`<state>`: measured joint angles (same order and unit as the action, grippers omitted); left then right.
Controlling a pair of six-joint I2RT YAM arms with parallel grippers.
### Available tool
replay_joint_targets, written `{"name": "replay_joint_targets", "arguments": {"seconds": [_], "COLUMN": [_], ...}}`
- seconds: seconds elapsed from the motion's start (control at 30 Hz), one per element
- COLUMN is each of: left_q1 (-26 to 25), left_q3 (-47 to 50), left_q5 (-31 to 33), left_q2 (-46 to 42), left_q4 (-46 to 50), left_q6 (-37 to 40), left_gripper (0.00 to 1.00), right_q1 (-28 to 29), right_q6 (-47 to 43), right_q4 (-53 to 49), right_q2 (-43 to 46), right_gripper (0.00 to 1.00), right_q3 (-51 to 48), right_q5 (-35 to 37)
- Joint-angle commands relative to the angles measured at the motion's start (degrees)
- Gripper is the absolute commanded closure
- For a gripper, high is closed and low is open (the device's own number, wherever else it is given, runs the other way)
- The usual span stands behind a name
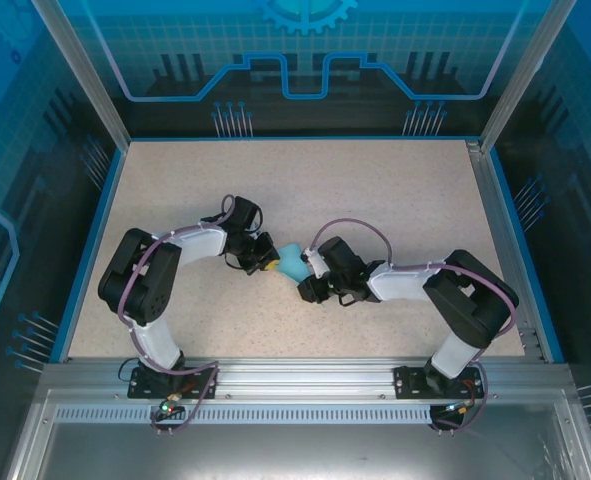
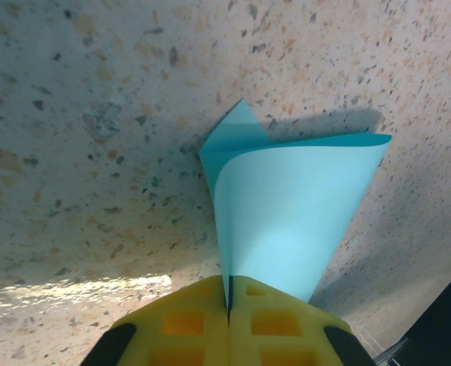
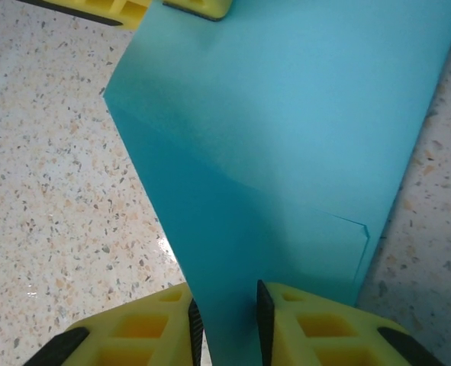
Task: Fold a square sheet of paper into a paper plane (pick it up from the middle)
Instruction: Fold the wing for the fifth time at the center of the table.
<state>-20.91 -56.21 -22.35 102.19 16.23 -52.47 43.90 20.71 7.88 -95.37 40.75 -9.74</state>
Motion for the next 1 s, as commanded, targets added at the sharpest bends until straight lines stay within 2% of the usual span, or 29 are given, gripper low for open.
{"name": "replay_joint_targets", "arguments": {"seconds": [0.0,0.2,0.33,0.5,0.63,0.97], "left_q1": [-0.21,-0.2,-0.14,0.09,0.33,0.3], "left_q3": [-1.01,-0.75,-0.92,-0.7,0.57,3.68], "left_q5": [-1.17,-1.02,-0.51,2.93,5.48,5.23], "left_q2": [0.11,-1.17,-2.32,-5.5,-8.89,-12.1], "left_q4": [1.18,1.15,1.88,3.75,4.32,1.86], "left_q6": [-0.03,-0.12,0.38,0.95,0.97,0.33], "left_gripper": [1.0,0.98,0.9,0.64,0.53,0.53], "right_q1": [0.94,0.85,0.18,-2.49,-4.32,-9.38], "right_q6": [-0.48,0.2,0.75,2.46,4.62,11.48], "right_q4": [-1.82,-0.81,1.31,5.89,9.95,14.81], "right_q2": [0.36,0.96,0.95,-0.03,-1.02,-4.08], "right_gripper": [0.77,0.87,0.92,0.93,0.94,0.94], "right_q3": [0.91,-0.33,-1.38,-3.21,-4.89,-7.11], "right_q5": [1.68,3.17,0.56,-5.98,-8.88,-15.84]}}
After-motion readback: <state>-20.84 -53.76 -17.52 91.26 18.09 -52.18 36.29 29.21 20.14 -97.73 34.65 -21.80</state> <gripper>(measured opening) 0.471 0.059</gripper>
